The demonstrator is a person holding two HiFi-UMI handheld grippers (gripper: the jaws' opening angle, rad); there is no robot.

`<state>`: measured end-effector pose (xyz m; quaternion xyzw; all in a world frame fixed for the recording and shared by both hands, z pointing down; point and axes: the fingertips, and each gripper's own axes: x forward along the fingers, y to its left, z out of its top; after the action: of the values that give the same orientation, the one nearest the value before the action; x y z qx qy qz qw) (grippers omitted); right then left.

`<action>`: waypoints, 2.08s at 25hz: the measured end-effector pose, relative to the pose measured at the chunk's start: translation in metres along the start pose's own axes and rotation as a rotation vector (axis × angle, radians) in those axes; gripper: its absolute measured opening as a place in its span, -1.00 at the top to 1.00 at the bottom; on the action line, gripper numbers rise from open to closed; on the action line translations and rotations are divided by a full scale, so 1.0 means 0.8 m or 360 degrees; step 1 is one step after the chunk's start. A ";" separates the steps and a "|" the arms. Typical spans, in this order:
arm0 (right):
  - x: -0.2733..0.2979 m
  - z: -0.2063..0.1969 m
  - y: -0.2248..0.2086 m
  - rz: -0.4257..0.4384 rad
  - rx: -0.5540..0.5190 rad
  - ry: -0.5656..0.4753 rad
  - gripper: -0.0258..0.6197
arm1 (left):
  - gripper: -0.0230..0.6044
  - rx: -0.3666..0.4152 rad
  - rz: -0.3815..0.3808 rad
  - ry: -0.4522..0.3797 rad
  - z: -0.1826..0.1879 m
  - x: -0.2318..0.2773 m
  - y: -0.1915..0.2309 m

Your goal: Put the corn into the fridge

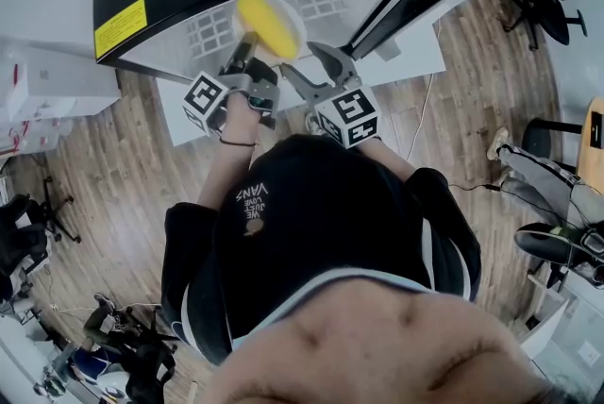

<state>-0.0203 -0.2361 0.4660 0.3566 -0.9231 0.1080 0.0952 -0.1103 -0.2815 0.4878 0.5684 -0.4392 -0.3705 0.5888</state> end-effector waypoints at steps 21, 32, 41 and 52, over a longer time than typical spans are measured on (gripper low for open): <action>0.025 0.007 -0.012 0.0012 0.0022 0.0004 0.15 | 0.60 -0.0027 -0.0074 -0.0002 0.000 -0.001 -0.005; 0.044 0.011 -0.018 0.0039 0.0007 0.0010 0.15 | 0.60 -0.0037 -0.0065 -0.0028 0.004 -0.005 0.003; 0.058 0.016 -0.025 0.0055 -0.0001 0.0014 0.15 | 0.60 -0.0043 -0.0065 -0.0057 0.008 -0.005 0.003; 0.075 0.024 -0.032 0.0077 -0.0018 0.0015 0.15 | 0.60 -0.0057 -0.0066 -0.0085 0.011 -0.006 0.004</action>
<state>-0.0483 -0.2983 0.4666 0.3331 -0.9316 0.1068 0.0988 -0.1200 -0.2797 0.4904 0.5566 -0.4362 -0.4054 0.5792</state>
